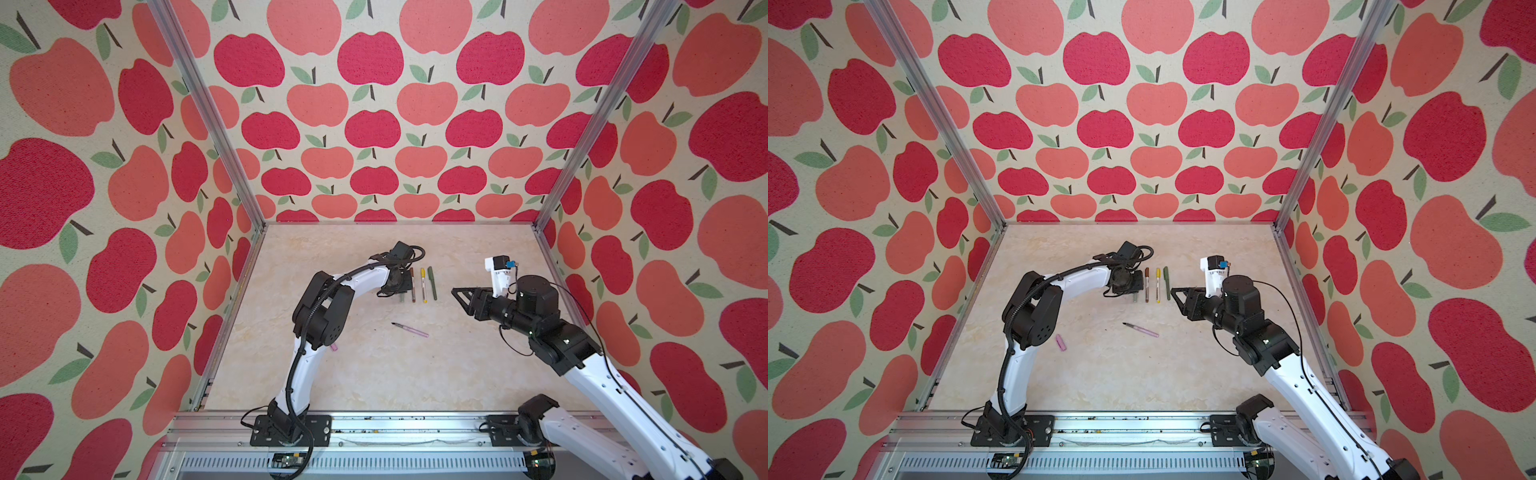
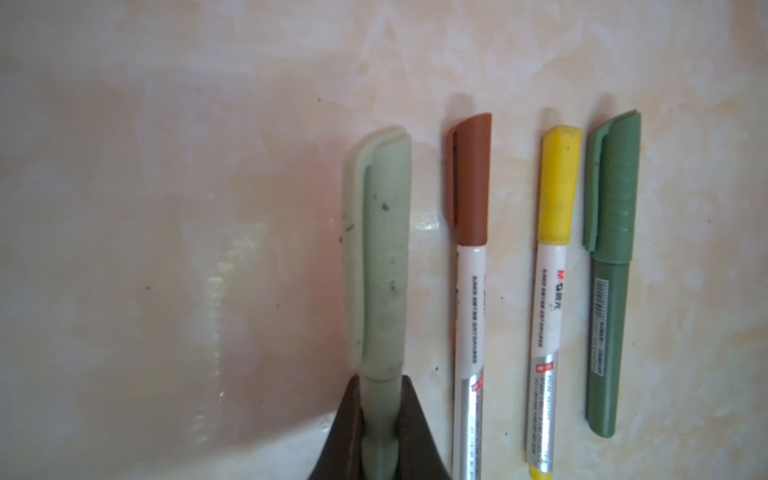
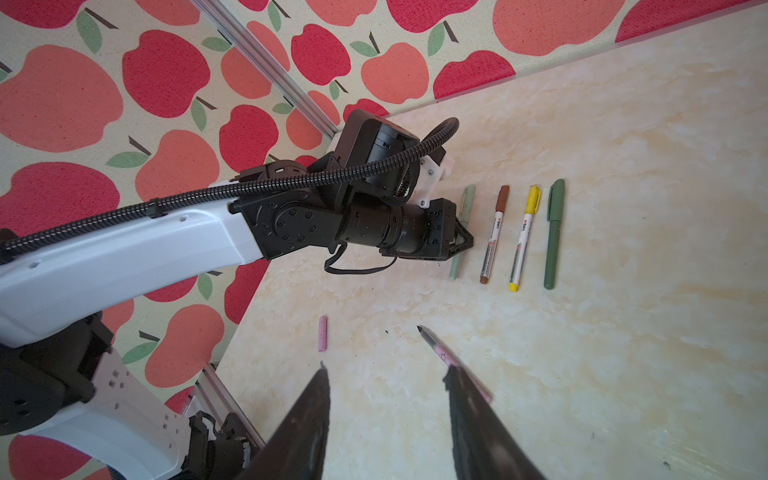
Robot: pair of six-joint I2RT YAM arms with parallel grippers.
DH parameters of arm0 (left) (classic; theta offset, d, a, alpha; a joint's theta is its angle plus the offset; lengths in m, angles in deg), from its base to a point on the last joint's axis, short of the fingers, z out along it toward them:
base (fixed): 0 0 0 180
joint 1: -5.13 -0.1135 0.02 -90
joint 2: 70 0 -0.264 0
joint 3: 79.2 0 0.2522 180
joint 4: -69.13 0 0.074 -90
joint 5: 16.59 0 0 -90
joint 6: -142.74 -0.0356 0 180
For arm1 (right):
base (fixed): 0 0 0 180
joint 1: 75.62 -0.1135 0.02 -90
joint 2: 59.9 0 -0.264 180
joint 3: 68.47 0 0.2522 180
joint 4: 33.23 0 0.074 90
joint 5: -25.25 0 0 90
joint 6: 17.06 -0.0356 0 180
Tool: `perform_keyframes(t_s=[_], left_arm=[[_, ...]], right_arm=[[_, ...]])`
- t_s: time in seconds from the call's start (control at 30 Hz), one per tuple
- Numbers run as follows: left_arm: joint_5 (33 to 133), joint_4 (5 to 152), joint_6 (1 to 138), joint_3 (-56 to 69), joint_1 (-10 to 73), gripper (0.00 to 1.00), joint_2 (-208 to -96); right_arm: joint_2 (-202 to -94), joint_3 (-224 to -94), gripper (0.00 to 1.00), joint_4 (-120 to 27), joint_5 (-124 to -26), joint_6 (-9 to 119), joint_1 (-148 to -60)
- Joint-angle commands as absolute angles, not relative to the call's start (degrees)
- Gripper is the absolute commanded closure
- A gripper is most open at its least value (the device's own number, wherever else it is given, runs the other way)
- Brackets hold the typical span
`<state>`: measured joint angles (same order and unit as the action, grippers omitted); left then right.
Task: Insert the pens into the pen caps
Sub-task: 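Lower the capped mint pen next to the brown-capped marker with the left gripper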
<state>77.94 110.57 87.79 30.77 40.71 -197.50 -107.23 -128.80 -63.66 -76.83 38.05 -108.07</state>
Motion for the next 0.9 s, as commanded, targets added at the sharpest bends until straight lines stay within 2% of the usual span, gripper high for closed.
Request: perform_keyframes(t_s=[0.0,0.53,0.73,0.87], left_arm=[[76.6,112.6,86.6,32.4,40.0,0.87,-199.8],[76.4,113.7,85.4,33.3,39.9,0.79,-201.0],[76.8,113.3,85.5,32.6,39.9,0.79,-200.8],[76.9,112.8,86.1,32.0,39.9,0.83,-200.4]], right_arm=[[-106.1,-128.3,0.52,-64.9,-77.4,38.8,-107.6],[-106.0,-128.5,0.52,-65.5,-77.0,38.7,-107.6],[-105.9,-128.5,0.52,-65.6,-76.9,38.7,-107.6],[-105.8,-128.5,0.52,-65.7,-76.9,38.6,-107.6]])
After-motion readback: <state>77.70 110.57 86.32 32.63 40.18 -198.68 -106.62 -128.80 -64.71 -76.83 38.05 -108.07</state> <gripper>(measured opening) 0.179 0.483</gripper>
